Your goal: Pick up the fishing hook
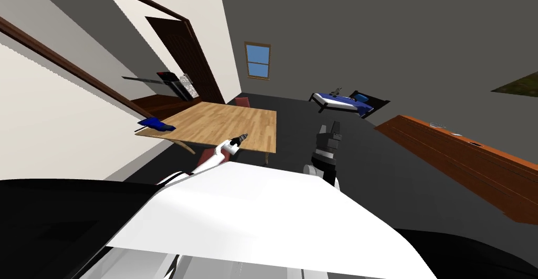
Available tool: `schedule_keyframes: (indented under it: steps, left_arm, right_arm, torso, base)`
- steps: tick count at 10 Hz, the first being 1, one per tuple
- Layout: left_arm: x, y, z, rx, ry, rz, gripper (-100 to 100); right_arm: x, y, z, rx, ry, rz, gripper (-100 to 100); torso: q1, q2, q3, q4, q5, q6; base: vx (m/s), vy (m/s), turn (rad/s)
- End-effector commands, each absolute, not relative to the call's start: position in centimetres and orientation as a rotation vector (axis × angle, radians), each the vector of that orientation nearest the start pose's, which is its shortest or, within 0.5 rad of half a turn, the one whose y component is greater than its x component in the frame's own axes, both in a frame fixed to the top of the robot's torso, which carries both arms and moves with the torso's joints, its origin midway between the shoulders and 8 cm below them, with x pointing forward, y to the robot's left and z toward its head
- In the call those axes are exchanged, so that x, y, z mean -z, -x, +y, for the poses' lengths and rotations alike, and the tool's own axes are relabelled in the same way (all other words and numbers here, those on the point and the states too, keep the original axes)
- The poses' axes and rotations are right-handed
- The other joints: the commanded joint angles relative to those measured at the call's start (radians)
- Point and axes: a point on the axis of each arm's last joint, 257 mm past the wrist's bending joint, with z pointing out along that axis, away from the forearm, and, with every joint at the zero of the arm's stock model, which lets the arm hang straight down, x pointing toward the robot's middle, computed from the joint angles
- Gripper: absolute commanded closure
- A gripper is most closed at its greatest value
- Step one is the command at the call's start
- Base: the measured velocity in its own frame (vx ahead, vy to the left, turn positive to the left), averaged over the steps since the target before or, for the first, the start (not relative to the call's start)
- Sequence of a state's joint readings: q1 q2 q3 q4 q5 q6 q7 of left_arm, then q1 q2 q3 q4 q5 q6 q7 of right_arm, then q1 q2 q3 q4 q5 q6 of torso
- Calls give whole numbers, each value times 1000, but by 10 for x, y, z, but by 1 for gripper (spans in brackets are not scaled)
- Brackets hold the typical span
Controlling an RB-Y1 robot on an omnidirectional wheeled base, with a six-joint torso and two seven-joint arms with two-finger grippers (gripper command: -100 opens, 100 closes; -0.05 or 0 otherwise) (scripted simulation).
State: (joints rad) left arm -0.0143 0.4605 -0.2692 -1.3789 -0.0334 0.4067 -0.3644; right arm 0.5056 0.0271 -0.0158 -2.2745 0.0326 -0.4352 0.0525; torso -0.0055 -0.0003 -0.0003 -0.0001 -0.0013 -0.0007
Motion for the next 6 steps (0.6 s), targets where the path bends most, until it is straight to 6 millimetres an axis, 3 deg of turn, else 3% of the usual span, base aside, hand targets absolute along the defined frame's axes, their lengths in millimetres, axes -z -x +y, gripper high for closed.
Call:
schedule_keyframes:
  steps: [1,3,4,6]
  left_arm:
    - [425,-479,338,256,744,2104,-100]
    - [440,-471,372,139,763,2147,-100]
    - [443,-469,374,133,767,2151,-100]
    - [454,-460,406,25,786,2186,-100]
  right_arm:
    - [-8,-354,-287,-1197,-696,672,0]
    - [-8,-354,-287,-1197,-696,672,0]
    - [-8,-354,-287,-1197,-696,672,0]
    - [-8,-354,-287,-1197,-696,672,0]
  torso:
    - [0,0,0,0,0,0]
    - [1,0,0,0,0,0]
    - [0,0,0,0,0,0]
    - [1,0,0,0,0,0]
  base:
    - [10,-53,-41]
    - [12,-63,-104]
    - [16,-56,-55]
    - [19,-63,-98]
